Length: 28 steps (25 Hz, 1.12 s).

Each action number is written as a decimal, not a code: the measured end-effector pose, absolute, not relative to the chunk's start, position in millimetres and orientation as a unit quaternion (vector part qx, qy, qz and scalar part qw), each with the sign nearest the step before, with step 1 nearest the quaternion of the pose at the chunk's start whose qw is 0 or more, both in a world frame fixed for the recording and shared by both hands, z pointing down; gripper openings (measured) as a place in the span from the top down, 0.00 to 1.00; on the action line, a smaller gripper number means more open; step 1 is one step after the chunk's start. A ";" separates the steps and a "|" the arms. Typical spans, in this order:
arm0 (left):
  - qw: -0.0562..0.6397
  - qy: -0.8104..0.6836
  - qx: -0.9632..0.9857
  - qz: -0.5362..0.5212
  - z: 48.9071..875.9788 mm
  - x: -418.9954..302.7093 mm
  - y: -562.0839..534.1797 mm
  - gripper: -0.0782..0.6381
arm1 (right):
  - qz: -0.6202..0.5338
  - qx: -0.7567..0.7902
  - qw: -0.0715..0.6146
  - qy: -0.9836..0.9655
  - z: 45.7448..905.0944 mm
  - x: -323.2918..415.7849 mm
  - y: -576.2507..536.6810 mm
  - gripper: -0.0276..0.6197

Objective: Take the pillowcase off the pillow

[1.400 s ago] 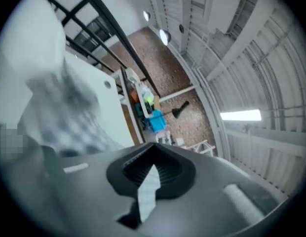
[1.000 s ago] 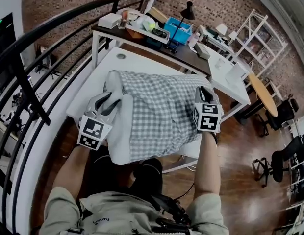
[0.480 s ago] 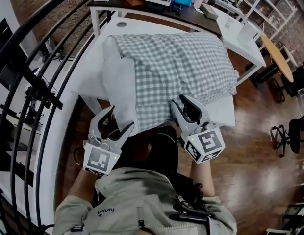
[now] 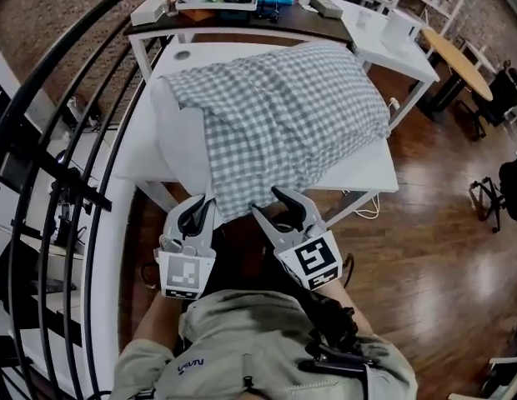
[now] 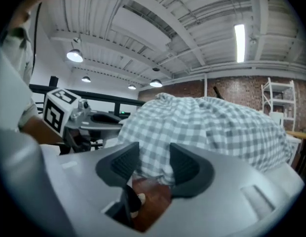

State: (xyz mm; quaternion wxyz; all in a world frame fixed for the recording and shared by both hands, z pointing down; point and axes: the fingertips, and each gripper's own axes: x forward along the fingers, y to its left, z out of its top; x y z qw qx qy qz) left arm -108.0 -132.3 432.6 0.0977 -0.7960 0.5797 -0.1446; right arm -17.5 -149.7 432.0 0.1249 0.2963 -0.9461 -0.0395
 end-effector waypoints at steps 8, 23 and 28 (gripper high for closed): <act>0.114 0.620 -0.772 -0.083 390.7 -145.7 -138.9 0.87 | -0.099 0.420 0.117 -0.894 412.2 18.2 -190.7 0.94; -0.025 0.639 -0.769 -0.032 451.8 -205.8 -145.3 0.87 | -0.110 0.513 0.218 -0.823 459.7 87.2 -267.9 0.94; -0.039 0.588 -0.807 -0.037 443.3 -178.8 -139.9 0.82 | -0.098 0.494 0.215 -0.837 466.7 86.7 -266.0 0.94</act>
